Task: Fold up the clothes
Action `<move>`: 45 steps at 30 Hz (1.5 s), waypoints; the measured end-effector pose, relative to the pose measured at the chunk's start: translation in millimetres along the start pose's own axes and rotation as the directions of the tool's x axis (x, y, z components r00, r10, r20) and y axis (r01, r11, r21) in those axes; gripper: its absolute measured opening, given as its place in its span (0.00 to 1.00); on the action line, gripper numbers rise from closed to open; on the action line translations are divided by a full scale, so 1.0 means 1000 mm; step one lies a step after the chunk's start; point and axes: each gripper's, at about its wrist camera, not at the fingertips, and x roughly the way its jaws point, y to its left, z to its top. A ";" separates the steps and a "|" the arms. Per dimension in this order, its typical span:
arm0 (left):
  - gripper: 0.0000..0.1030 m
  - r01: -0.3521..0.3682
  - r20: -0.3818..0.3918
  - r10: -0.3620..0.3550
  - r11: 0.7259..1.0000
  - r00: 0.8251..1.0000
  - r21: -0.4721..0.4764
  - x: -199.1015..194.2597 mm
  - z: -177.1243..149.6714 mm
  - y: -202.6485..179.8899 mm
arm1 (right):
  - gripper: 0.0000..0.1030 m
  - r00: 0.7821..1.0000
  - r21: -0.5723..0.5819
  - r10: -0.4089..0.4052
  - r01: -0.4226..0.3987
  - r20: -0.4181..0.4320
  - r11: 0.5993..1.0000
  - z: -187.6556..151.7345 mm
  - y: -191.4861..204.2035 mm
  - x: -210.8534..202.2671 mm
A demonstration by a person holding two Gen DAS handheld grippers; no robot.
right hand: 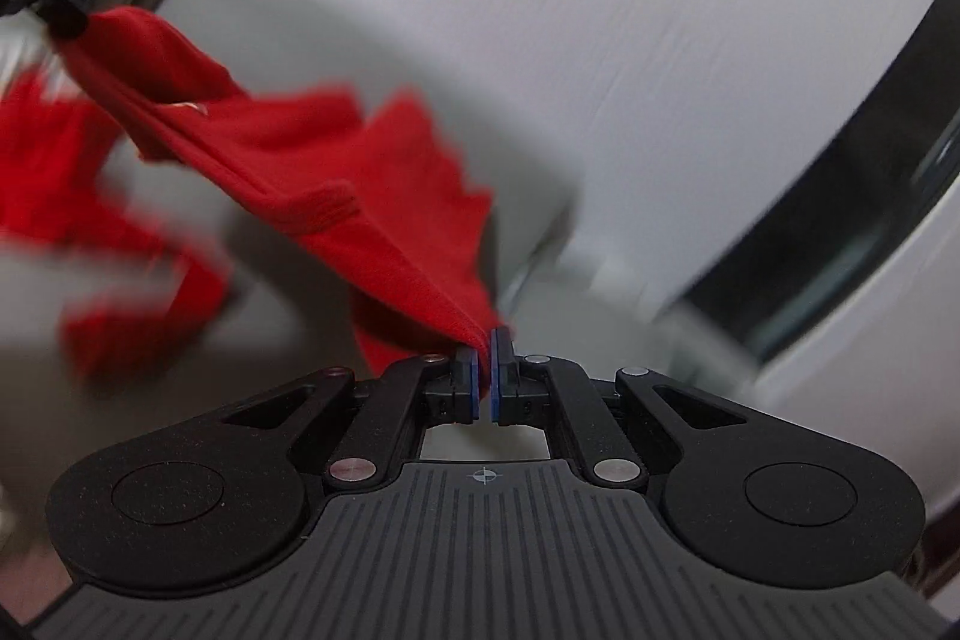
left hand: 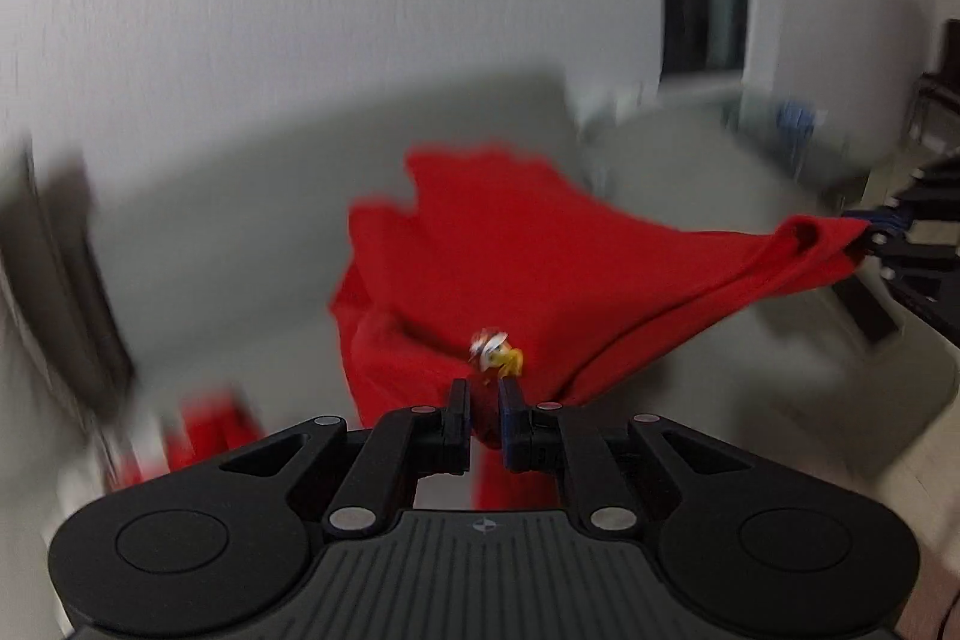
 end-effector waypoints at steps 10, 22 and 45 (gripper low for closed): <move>0.48 0.053 -0.288 -0.103 0.983 0.952 -0.177 0.053 -0.075 0.032 | 0.44 0.962 -0.105 0.174 -0.198 -0.209 0.974 -0.049 0.073 0.017; 0.87 -0.208 -0.033 0.205 0.962 0.978 -0.177 0.097 -0.065 0.184 | 0.68 0.793 -0.140 0.589 -0.573 0.152 0.807 0.136 0.118 0.120; 0.18 -0.390 -0.048 0.438 0.739 0.898 -0.549 0.065 -0.064 0.340 | 0.07 0.588 -0.111 0.807 -0.799 0.061 0.590 0.314 0.310 0.210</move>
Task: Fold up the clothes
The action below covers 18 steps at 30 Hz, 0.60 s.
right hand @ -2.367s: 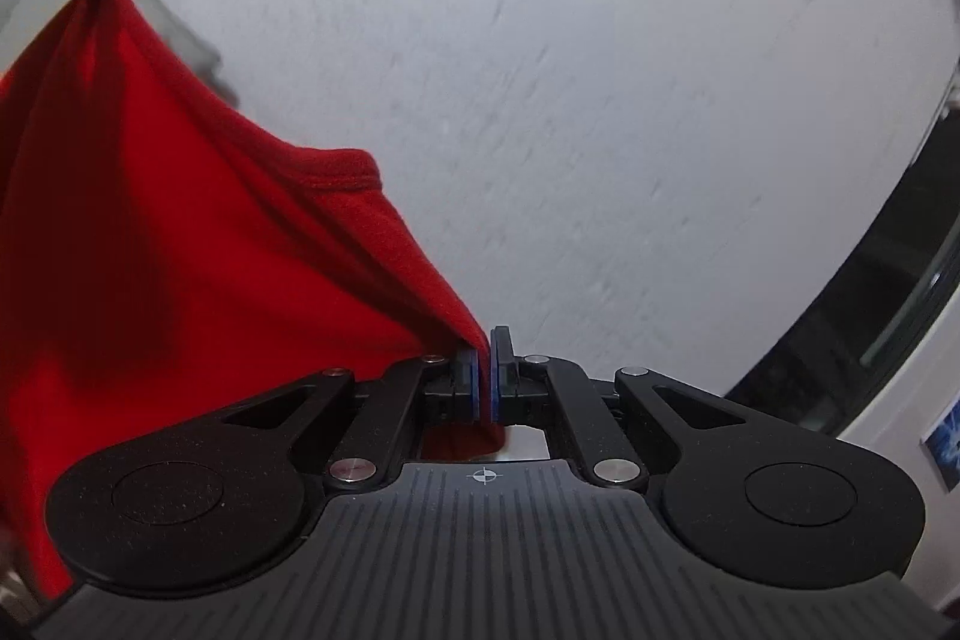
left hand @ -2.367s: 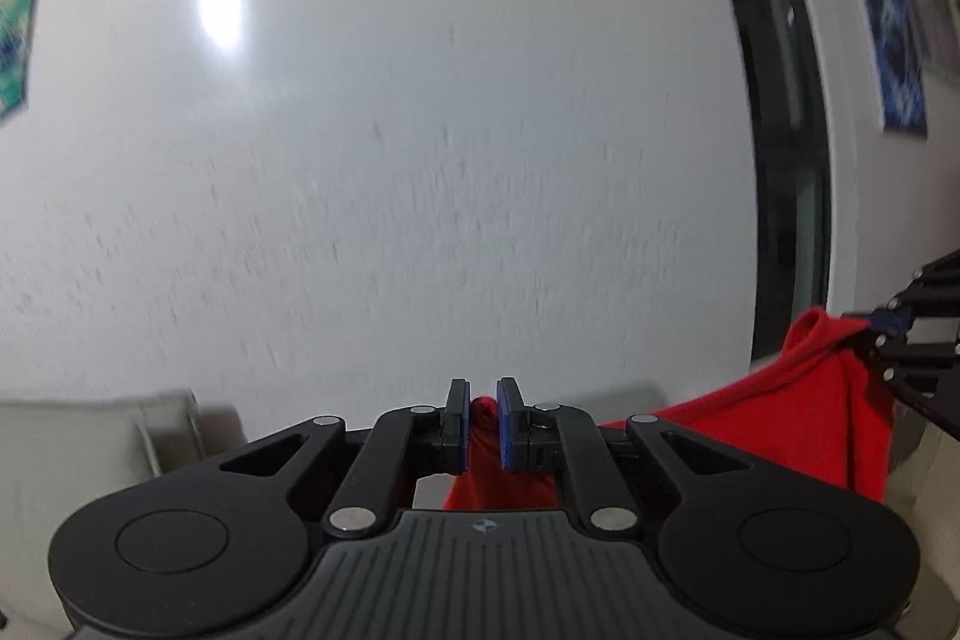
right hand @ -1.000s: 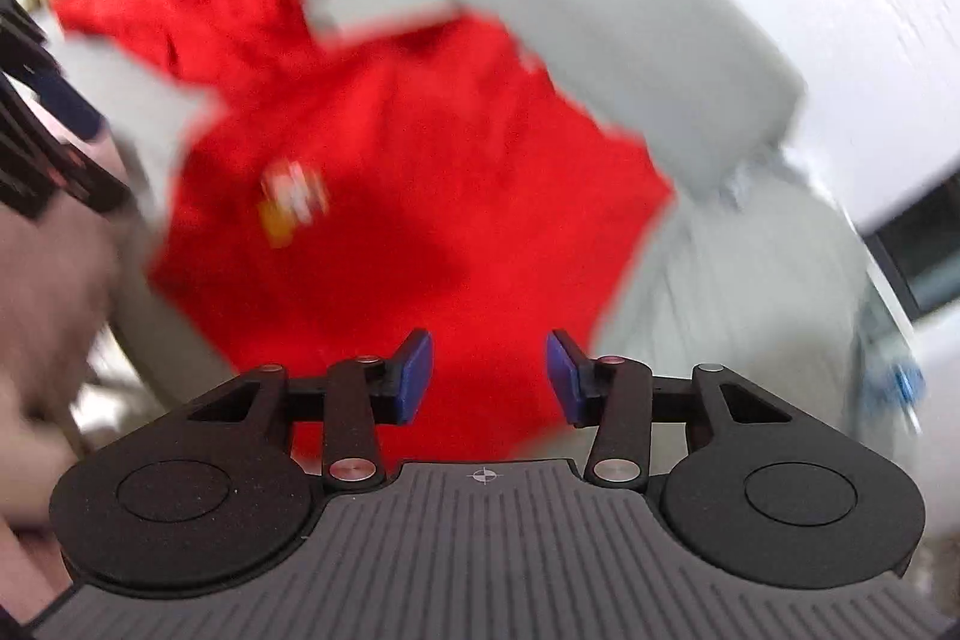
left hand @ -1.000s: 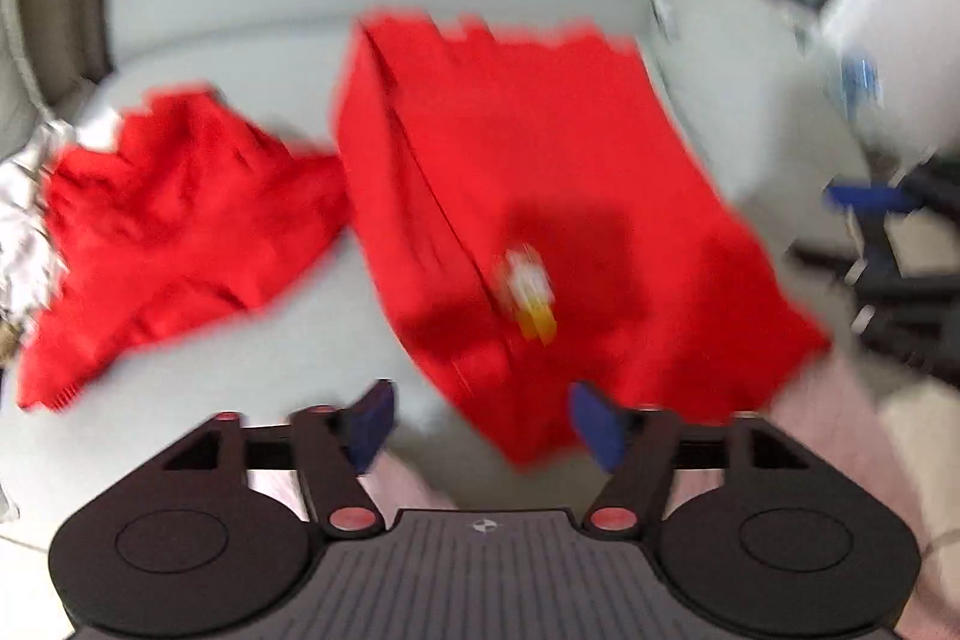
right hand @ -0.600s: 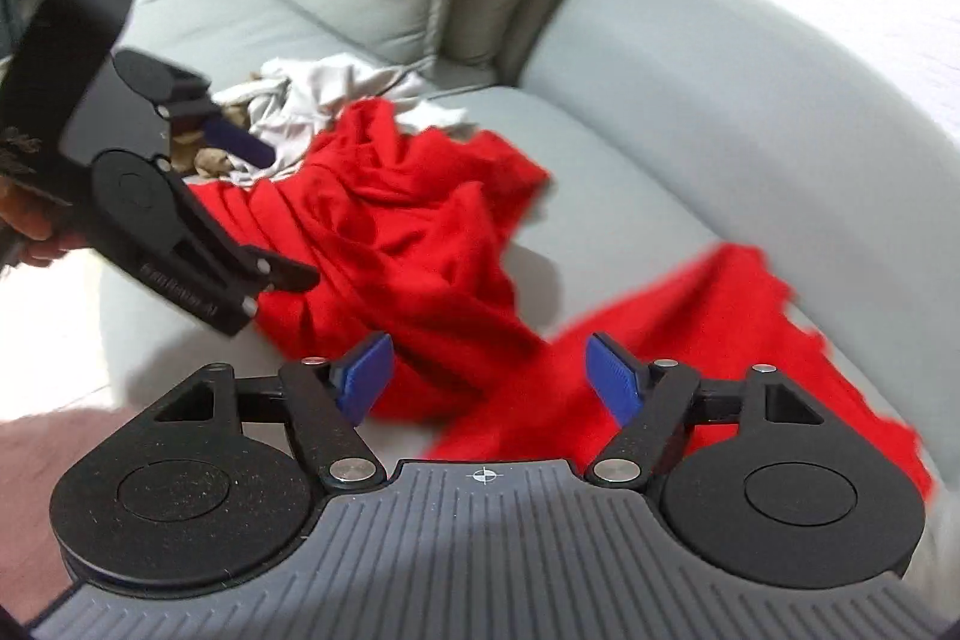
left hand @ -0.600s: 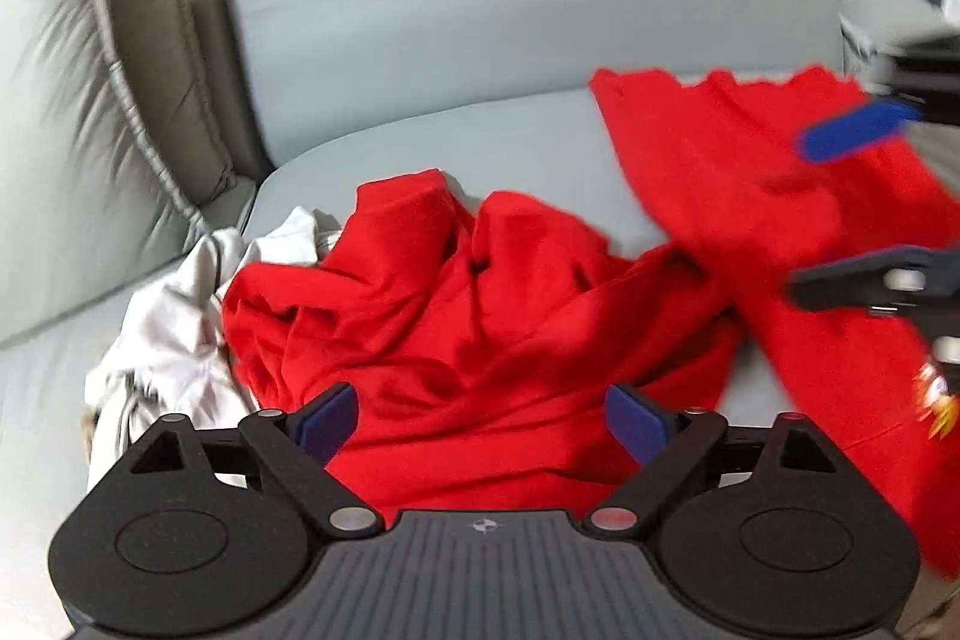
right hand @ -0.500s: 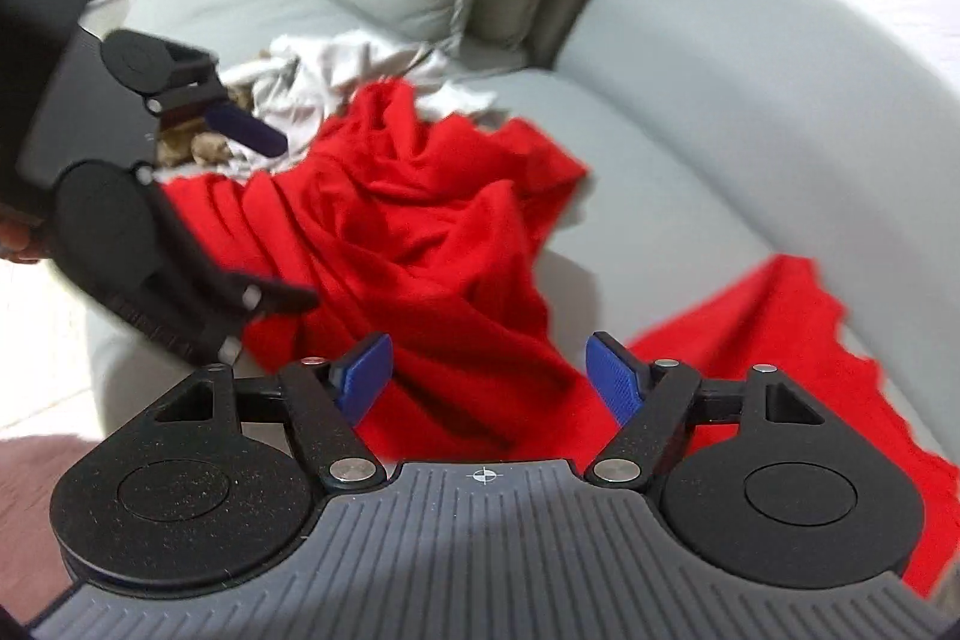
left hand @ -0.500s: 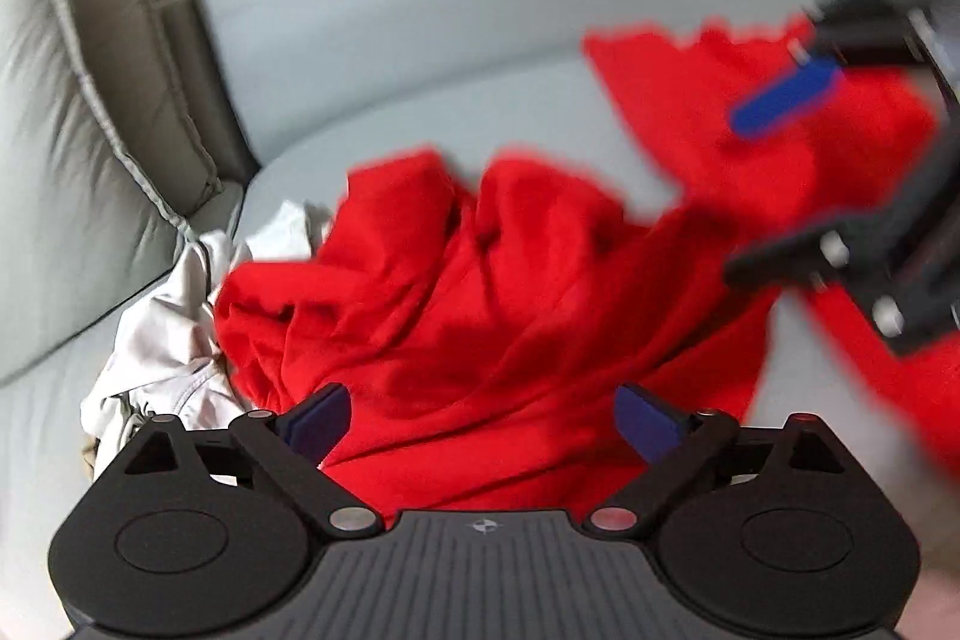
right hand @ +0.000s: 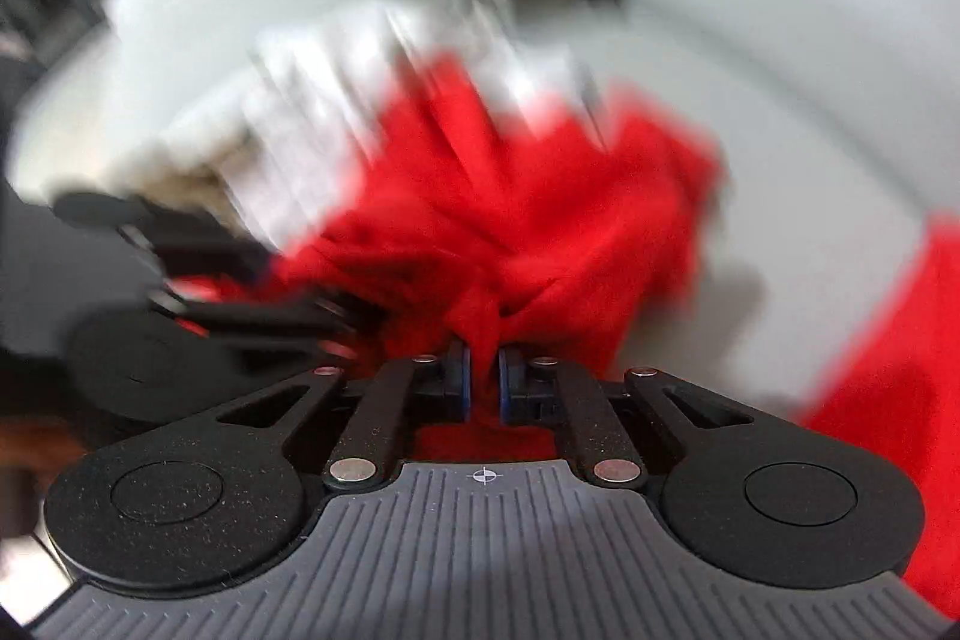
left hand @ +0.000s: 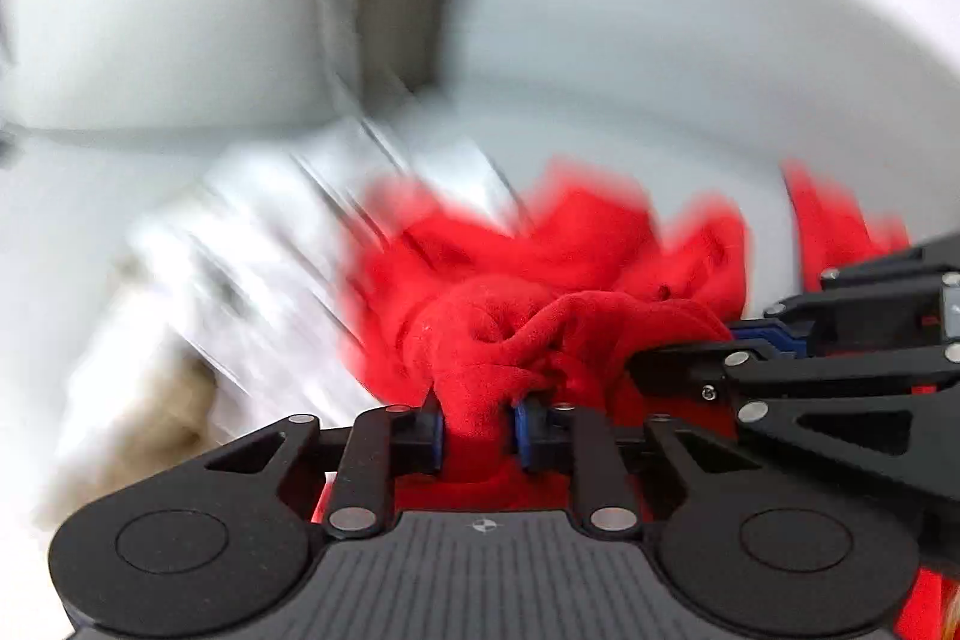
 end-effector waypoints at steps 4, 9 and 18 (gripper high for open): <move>0.29 -0.221 0.202 0.228 0.974 0.952 -0.056 -0.076 0.073 0.055 | 0.09 0.963 -0.038 0.134 -0.129 0.233 0.991 0.091 0.043 -0.042; 0.73 -0.383 0.114 0.378 0.924 0.919 0.021 -0.097 0.082 0.071 | 0.51 0.982 -0.038 0.011 -0.004 0.187 0.999 0.122 0.070 -0.048; 0.78 0.029 -0.080 -0.016 0.986 0.997 0.165 -0.137 -0.017 -0.036 | 0.52 0.972 0.150 -0.210 0.194 0.102 0.970 -0.040 -0.036 -0.192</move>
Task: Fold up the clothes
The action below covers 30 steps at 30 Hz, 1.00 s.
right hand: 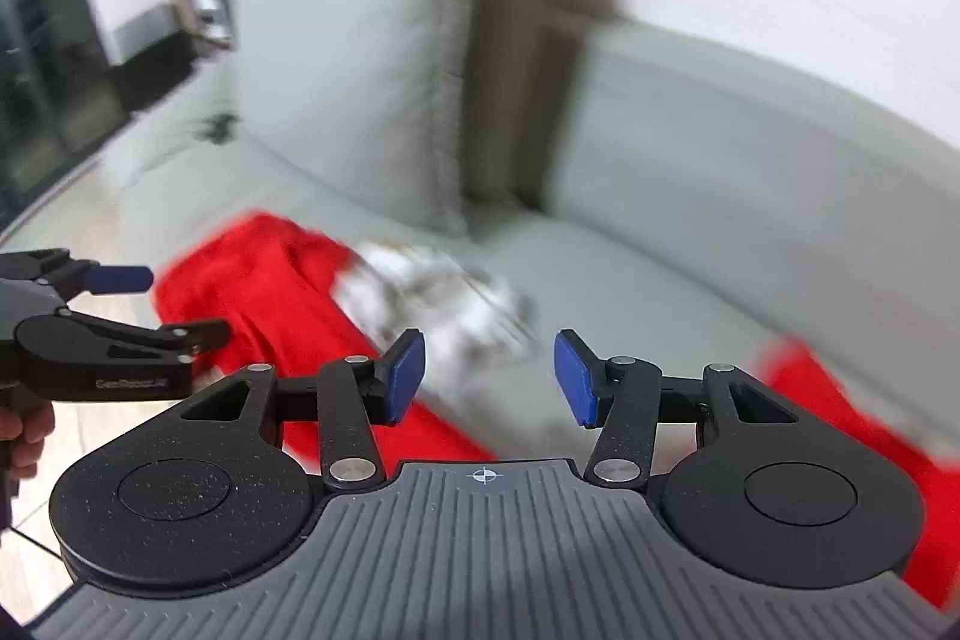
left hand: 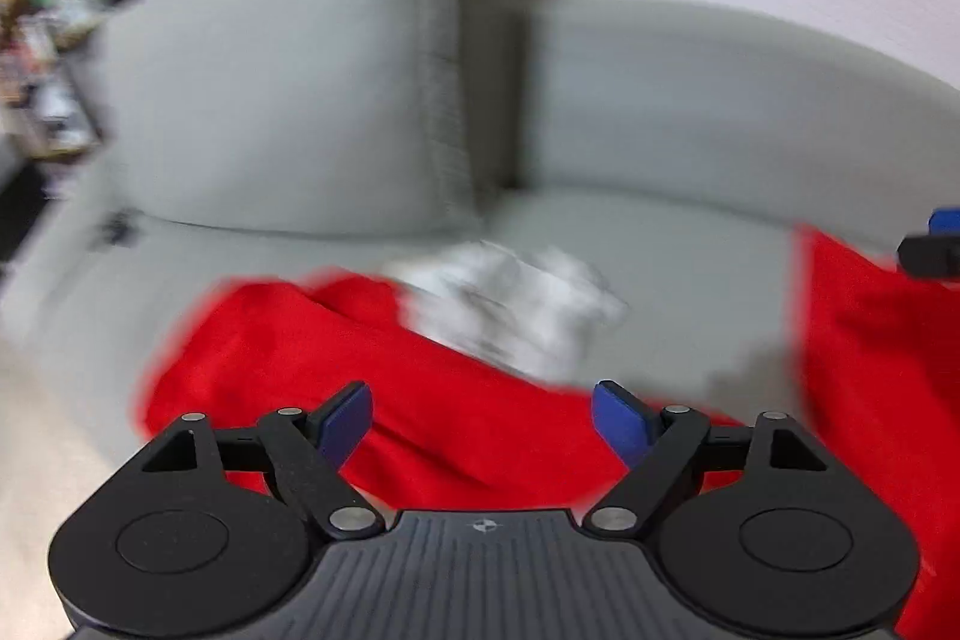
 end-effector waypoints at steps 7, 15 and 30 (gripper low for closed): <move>0.79 0.135 -0.117 -0.122 0.984 0.986 0.117 0.043 -0.043 -0.097 | 0.53 0.968 0.079 -0.250 0.251 -0.022 0.965 -0.129 -0.093 -0.143; 0.80 0.054 -0.369 -0.195 0.932 0.909 -0.359 0.149 -0.050 -0.084 | 0.54 0.942 0.244 -0.330 0.333 -0.054 0.911 -0.228 -0.098 -0.200; 0.01 0.024 -0.140 -0.113 0.854 0.984 -0.519 0.171 -0.023 -0.046 | 0.54 0.929 0.284 -0.347 0.370 -0.127 0.885 -0.233 -0.102 -0.150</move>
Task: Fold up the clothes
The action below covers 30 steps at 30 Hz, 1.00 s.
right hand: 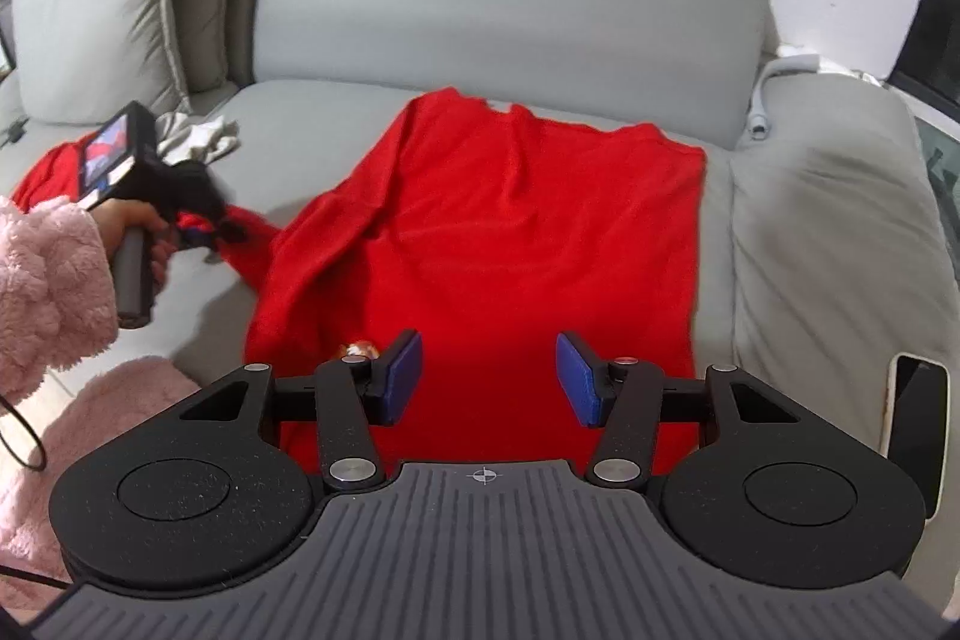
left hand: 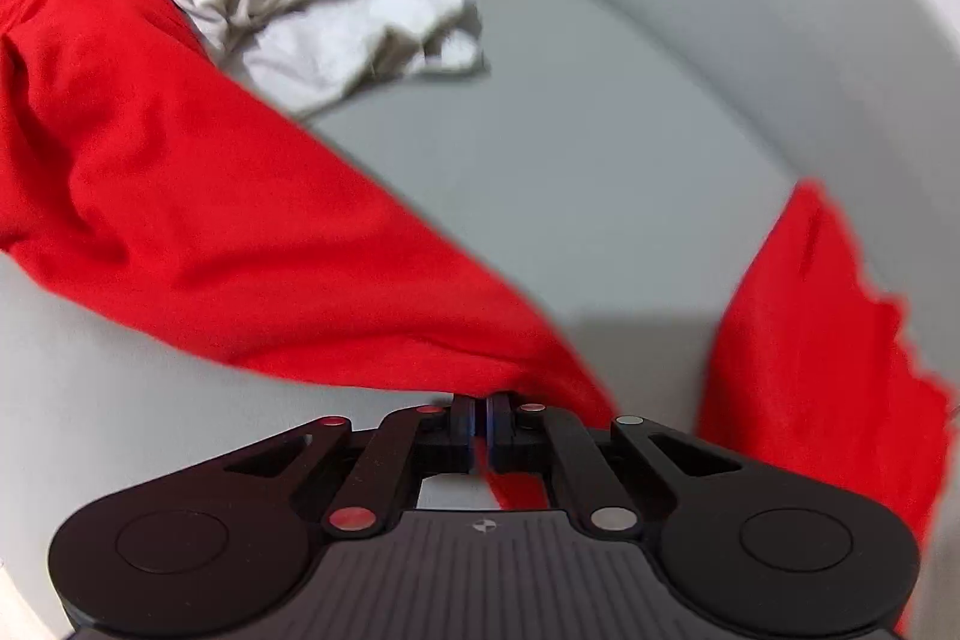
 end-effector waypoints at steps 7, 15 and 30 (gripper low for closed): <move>0.02 -0.362 0.381 0.316 0.930 0.869 0.055 -0.123 0.086 0.052 | 0.54 0.999 0.035 -0.029 0.028 0.022 0.999 -0.005 -0.018 -0.001; 0.68 -0.074 -0.022 0.091 0.910 0.996 0.407 -0.140 -0.027 0.014 | 0.61 0.999 0.184 -0.048 0.048 -0.001 0.982 -0.030 -0.067 -0.004; 0.85 0.129 -0.162 -0.054 0.859 0.985 0.495 -0.118 -0.156 -0.074 | 0.62 0.955 0.605 0.104 0.089 -0.277 0.791 -0.061 -0.166 0.076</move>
